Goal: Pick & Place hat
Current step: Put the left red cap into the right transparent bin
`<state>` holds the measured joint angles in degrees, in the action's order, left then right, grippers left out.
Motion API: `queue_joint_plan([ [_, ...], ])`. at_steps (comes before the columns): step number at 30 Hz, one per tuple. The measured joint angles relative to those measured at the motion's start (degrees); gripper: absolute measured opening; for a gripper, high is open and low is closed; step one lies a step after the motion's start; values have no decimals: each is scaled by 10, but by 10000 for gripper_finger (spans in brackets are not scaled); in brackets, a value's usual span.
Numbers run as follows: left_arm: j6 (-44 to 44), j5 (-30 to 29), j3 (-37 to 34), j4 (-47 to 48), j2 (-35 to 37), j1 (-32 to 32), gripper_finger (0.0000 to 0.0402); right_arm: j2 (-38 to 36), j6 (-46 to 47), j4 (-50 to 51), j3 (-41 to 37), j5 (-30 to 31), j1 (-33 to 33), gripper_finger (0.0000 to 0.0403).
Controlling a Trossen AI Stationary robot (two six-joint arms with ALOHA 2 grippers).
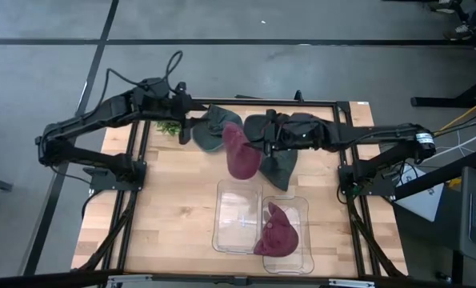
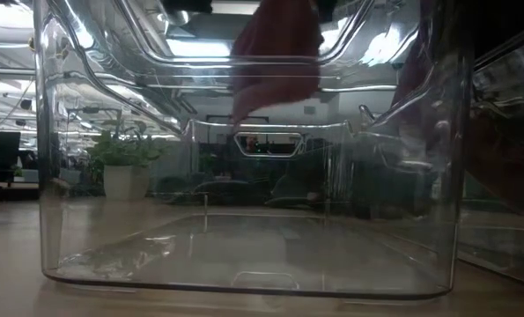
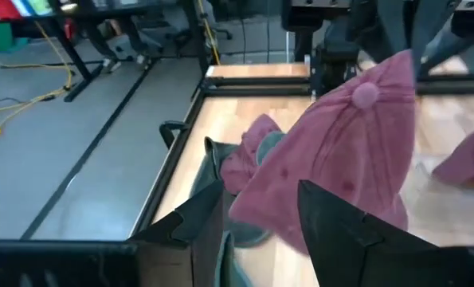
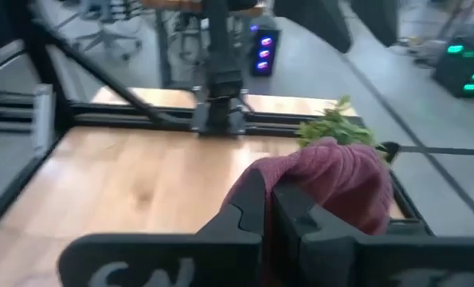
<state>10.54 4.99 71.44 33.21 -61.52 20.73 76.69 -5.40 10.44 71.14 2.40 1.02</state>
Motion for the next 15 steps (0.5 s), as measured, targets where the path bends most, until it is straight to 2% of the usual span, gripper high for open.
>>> queue_joint_plan([
  [7, -54, -1, 0, 0, 38, 0, 154, 0, -23, 150, 123, -81, 0, 3],
  [15, -69, -3, 0, 0, 44, 0, 151, 0, -42, 261, 180, -171, -1, 3],
])
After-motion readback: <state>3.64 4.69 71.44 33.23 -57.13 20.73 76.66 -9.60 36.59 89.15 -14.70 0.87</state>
